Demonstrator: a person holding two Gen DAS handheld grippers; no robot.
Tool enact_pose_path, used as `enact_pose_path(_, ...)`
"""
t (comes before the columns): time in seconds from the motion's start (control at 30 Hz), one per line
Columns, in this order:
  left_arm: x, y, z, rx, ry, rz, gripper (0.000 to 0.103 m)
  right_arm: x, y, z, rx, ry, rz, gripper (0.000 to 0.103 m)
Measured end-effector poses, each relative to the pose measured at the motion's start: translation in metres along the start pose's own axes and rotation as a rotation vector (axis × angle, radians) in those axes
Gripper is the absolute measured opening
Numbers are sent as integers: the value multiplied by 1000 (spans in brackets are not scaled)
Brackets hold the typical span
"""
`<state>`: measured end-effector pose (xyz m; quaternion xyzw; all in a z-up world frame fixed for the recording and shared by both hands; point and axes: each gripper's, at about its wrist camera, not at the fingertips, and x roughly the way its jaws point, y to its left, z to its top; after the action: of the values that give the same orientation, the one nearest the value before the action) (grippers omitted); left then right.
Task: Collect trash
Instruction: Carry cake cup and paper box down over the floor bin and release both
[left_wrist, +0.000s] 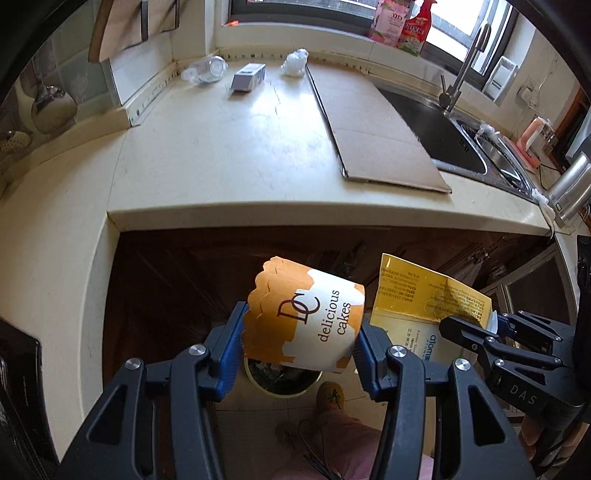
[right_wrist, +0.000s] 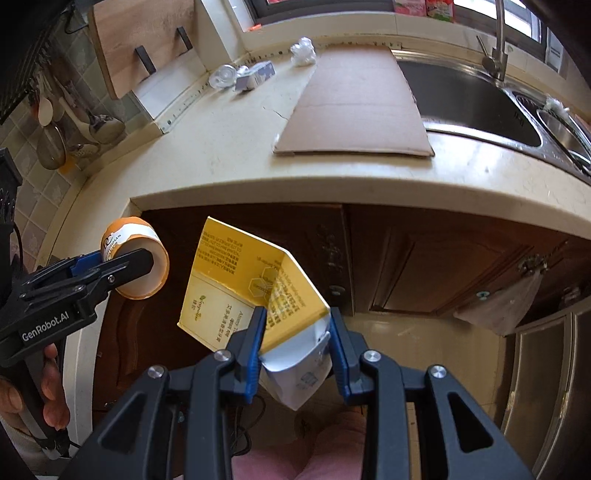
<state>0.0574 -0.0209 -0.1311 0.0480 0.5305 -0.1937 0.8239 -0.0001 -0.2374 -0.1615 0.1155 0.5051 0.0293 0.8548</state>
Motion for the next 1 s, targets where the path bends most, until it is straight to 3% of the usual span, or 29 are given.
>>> enact_pose_path(0.53, 157, -12, -67, -72, 233, 57, 51, 129, -50, -65, 75, 202, -127, 32)
enact_pose_path(1.0, 269, -1, -106, -106, 378, 83, 51, 217, -71, -100, 141, 329, -162, 32)
